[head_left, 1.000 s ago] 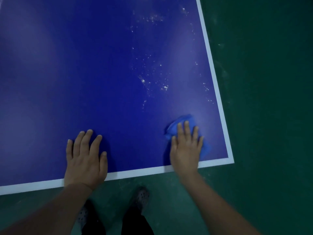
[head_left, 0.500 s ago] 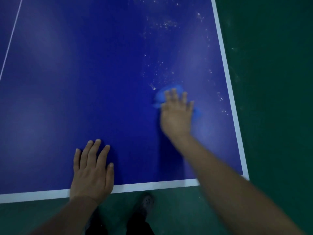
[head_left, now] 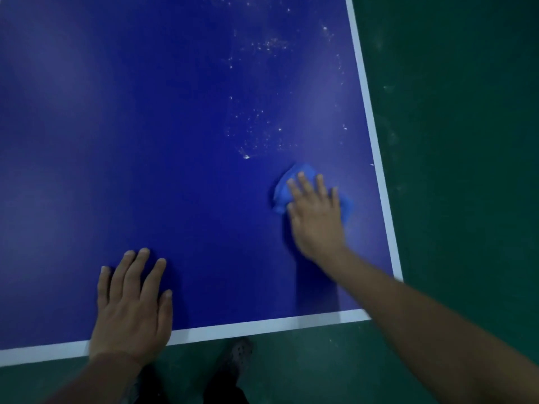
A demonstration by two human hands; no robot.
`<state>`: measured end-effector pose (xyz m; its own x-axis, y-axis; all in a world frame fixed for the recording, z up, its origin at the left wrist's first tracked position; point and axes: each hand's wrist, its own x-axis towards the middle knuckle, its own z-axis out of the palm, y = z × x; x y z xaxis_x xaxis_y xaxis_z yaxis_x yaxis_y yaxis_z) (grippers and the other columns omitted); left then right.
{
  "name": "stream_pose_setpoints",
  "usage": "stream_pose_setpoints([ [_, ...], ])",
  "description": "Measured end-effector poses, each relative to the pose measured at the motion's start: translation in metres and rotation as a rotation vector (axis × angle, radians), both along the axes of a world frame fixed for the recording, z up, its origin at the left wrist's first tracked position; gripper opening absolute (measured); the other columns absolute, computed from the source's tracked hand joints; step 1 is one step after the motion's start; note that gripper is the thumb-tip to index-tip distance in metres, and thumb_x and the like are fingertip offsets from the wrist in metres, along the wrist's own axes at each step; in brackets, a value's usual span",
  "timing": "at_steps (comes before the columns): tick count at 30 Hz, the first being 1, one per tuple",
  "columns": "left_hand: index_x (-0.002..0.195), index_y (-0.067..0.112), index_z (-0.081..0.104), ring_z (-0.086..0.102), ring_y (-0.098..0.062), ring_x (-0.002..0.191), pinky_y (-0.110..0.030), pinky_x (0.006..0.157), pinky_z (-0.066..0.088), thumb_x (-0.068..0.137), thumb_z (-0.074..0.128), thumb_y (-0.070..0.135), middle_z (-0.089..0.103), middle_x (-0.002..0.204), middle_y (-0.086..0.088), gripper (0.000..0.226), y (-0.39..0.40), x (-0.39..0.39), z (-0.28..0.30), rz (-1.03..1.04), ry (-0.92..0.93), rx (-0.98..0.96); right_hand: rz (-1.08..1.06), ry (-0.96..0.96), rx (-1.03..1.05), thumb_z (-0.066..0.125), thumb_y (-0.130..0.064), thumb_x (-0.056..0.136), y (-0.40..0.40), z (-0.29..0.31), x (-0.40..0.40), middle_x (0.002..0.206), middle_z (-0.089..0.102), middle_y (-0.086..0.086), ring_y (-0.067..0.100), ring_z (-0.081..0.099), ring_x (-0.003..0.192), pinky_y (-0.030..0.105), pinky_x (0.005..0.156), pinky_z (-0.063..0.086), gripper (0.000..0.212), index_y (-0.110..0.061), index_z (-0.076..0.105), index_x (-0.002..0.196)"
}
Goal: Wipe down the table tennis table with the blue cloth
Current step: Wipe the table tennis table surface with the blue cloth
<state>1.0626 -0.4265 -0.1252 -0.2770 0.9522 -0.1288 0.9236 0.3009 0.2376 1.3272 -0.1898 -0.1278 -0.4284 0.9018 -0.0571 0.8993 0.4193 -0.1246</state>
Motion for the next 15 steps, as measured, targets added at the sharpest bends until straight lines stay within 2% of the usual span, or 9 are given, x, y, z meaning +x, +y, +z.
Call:
stream_pose_setpoints([
  [3, 0.14, 0.003, 0.052, 0.024, -0.037, 0.149, -0.057, 0.123, 0.008, 0.097, 0.029, 0.039, 0.036, 0.154, -0.02, 0.06, 0.002, 0.001, 0.0, 0.0, -0.002, 0.008, -0.288, -0.047, 0.015, 0.027, -0.036, 0.102, 0.088, 0.004, 0.039, 0.162, 0.031, 0.004, 0.036, 0.024, 0.149, 0.06, 0.118, 0.02, 0.056, -0.018, 0.036, 0.154],
  [5, 0.14, 0.002, 0.052, 0.024, -0.037, 0.149, -0.057, 0.123, 0.008, 0.098, 0.029, 0.038, 0.036, 0.154, -0.021, 0.06, 0.001, 0.001, 0.0, -0.004, 0.007, 0.001, -0.365, -0.016, -0.029, 0.028, -0.036, 0.105, 0.117, 0.005, 0.057, 0.165, 0.024, 0.002, 0.034, 0.017, 0.151, 0.058, 0.12, 0.014, 0.054, -0.02, 0.03, 0.156],
  [7, 0.14, 0.002, 0.052, 0.023, -0.037, 0.149, -0.057, 0.123, 0.008, 0.098, 0.029, 0.038, 0.036, 0.154, -0.021, 0.06, -0.001, 0.0, -0.001, -0.008, 0.021, -0.004, -0.411, 0.019, -0.021, 0.03, -0.035, 0.106, 0.101, 0.001, 0.062, 0.165, 0.023, 0.001, 0.033, 0.016, 0.151, 0.058, 0.12, 0.013, 0.053, -0.021, 0.029, 0.156],
  [9, 0.139, 0.002, 0.052, 0.024, -0.038, 0.148, -0.056, 0.123, 0.007, 0.098, 0.029, 0.038, 0.037, 0.153, -0.021, 0.06, -0.001, 0.0, -0.001, -0.002, 0.023, 0.011, -0.451, -0.006, 0.005, 0.025, -0.038, 0.105, 0.052, 0.0, 0.064, 0.164, 0.026, 0.002, 0.035, 0.019, 0.15, 0.058, 0.12, 0.016, 0.055, -0.02, 0.031, 0.156],
  [12, 0.138, 0.001, 0.054, 0.026, -0.039, 0.147, -0.054, 0.123, 0.005, 0.101, 0.024, 0.043, 0.038, 0.151, -0.021, 0.063, 0.001, 0.001, 0.0, 0.0, 0.019, 0.032, -0.341, -0.036, -0.049, 0.016, -0.043, 0.102, -0.027, 0.004, 0.064, 0.163, 0.029, 0.002, 0.035, 0.02, 0.151, 0.056, 0.12, 0.015, 0.061, -0.02, 0.034, 0.155],
  [15, 0.139, 0.002, 0.053, 0.025, -0.038, 0.148, -0.054, 0.123, 0.005, 0.103, 0.017, 0.046, 0.038, 0.152, -0.021, 0.068, -0.001, 0.001, -0.001, -0.006, 0.026, 0.018, -0.272, -0.041, -0.073, 0.017, -0.043, 0.102, -0.007, 0.005, 0.069, 0.163, 0.029, 0.001, 0.035, 0.019, 0.151, 0.056, 0.12, 0.015, 0.06, -0.02, 0.035, 0.154],
])
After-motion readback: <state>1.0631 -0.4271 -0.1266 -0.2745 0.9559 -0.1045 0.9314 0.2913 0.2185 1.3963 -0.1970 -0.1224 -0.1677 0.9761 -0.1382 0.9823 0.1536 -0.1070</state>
